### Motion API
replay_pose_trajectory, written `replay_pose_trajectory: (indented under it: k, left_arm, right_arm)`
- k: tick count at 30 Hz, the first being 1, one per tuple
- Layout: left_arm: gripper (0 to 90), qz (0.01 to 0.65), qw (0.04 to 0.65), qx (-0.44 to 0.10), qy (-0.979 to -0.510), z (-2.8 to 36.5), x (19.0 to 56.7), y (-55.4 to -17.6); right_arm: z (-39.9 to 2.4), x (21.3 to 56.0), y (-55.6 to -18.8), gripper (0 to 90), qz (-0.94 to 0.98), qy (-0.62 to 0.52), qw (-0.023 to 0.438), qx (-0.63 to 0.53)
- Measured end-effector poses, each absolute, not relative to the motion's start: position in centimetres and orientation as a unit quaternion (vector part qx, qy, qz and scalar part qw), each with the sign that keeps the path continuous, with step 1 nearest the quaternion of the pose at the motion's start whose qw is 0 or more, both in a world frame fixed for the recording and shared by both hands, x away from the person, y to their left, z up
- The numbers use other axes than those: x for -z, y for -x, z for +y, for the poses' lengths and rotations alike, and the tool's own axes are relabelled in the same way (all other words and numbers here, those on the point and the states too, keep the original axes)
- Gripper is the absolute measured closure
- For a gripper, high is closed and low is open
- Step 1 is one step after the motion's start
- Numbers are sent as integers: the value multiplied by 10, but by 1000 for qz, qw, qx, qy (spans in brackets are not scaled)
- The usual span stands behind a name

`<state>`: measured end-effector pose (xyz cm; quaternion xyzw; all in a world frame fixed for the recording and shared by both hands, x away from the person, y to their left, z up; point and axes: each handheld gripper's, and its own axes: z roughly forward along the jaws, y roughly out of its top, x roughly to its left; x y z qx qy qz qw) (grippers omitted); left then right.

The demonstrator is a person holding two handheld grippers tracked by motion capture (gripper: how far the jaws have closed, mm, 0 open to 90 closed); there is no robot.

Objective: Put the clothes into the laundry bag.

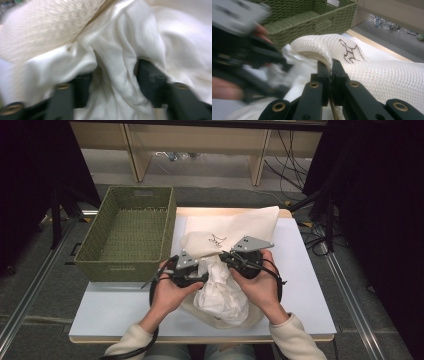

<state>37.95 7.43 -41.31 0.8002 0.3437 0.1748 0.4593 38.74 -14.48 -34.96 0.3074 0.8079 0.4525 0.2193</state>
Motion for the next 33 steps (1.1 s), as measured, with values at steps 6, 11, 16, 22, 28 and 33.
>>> replay_pose_trajectory:
  k: [6,11,16,22,28,33]
  left_arm:
    - [283,322,472,-193,-798,107,396,-338]
    - [275,328,454,-170,-811,100,419,-340]
    - [365,325,413,-160,-836,70,449,-367]
    - [670,338,386,-163,-843,47,464,-385]
    - [826,357,451,-138,-806,56,444,-379]
    - [832,338,492,-155,-787,53,411,-363]
  right_arm:
    - [-146,348,-388,880,809,-308,222,-448]
    - [-145,348,-388,879,811,-305,230,-443]
    - [-144,350,-388,879,813,-313,215,-443]
    - [-142,354,-388,880,814,-308,214,-443]
    - [-140,353,-386,880,815,-304,217,-444]
    - [-137,348,-382,883,810,-296,216,-458]
